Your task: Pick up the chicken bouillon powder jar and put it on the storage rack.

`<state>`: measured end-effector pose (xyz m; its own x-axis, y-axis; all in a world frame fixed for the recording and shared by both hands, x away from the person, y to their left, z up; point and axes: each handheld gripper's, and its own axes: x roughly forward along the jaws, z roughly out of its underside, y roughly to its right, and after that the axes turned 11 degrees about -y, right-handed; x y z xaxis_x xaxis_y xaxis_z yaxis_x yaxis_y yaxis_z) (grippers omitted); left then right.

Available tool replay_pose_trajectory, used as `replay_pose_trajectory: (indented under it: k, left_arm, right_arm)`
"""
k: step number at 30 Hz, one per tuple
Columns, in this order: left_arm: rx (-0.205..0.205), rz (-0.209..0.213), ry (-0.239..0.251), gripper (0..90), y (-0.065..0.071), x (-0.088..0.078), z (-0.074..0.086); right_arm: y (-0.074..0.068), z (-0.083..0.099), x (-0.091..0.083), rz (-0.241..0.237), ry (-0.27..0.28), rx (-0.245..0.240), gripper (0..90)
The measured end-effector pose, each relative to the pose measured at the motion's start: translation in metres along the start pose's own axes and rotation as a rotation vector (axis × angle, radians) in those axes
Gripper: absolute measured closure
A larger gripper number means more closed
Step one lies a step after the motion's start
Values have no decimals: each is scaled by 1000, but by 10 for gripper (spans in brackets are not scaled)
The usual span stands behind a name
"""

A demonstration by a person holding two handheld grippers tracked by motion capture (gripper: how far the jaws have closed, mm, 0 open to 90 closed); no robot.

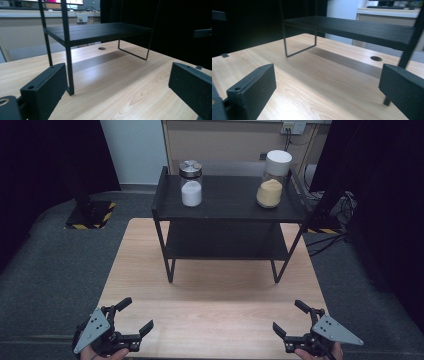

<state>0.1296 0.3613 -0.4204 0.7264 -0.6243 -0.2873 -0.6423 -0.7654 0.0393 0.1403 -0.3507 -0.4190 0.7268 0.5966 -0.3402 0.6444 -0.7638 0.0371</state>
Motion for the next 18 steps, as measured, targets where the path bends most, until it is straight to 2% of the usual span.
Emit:
replay_pose_trajectory:
  k: [11, 18]
  left_arm:
    - [11, -26, 8, 8, 0, -2, 0]
    - [15, -40, 8, 7, -2, -1, 1]
  right_arm:
    - [-2, 11, -16, 54, 33, 37, 8]
    - [-2, 13, -16, 58, 39, 46, 8]
